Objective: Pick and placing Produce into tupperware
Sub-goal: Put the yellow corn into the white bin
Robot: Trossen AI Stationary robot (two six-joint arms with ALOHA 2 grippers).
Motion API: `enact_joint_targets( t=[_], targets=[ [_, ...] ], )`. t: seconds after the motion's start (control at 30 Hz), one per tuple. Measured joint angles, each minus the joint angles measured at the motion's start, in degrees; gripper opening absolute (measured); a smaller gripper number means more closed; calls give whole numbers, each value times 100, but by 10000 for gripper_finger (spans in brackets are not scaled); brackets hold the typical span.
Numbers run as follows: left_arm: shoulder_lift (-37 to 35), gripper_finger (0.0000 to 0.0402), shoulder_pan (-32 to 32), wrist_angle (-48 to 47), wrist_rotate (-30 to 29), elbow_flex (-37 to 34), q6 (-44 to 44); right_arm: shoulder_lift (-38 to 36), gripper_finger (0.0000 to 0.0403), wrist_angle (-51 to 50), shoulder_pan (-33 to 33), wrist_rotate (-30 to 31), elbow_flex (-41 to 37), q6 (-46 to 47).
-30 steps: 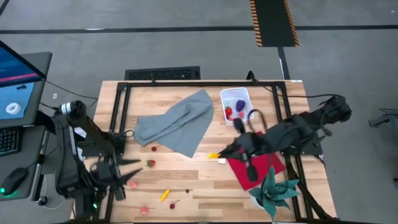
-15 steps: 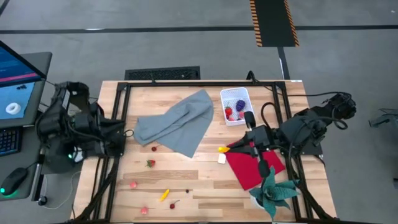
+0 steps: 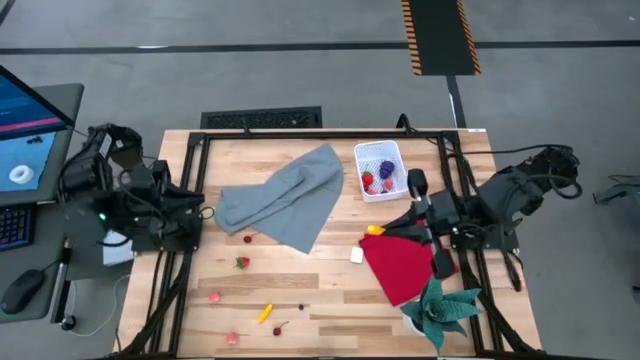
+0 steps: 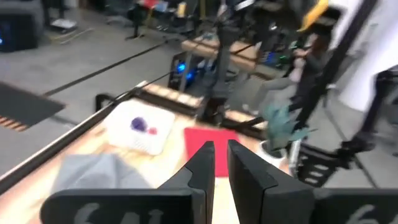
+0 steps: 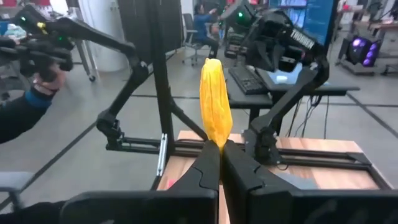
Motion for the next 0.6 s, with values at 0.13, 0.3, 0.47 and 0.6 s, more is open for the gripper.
enact_joint_targets(
  t=[0.13, 0.3, 0.47, 0.6],
  targets=[
    [62, 31, 146, 2410, 709, -6, 2514, -26, 31, 16, 45, 58, 0, -67],
    [642, 31, 1048, 5261, 3696, -17, 5815, -27, 24, 18, 31, 67, 0, -207],
    [666, 31, 2188, 5424, 5470, 7, 6221, -29, 30, 226, -6, 56, 0, -314],
    [886, 31, 3546, 5136, 6209, -262, 5705, -85, 28, 202, -6, 56, 0, -313]
  ],
)
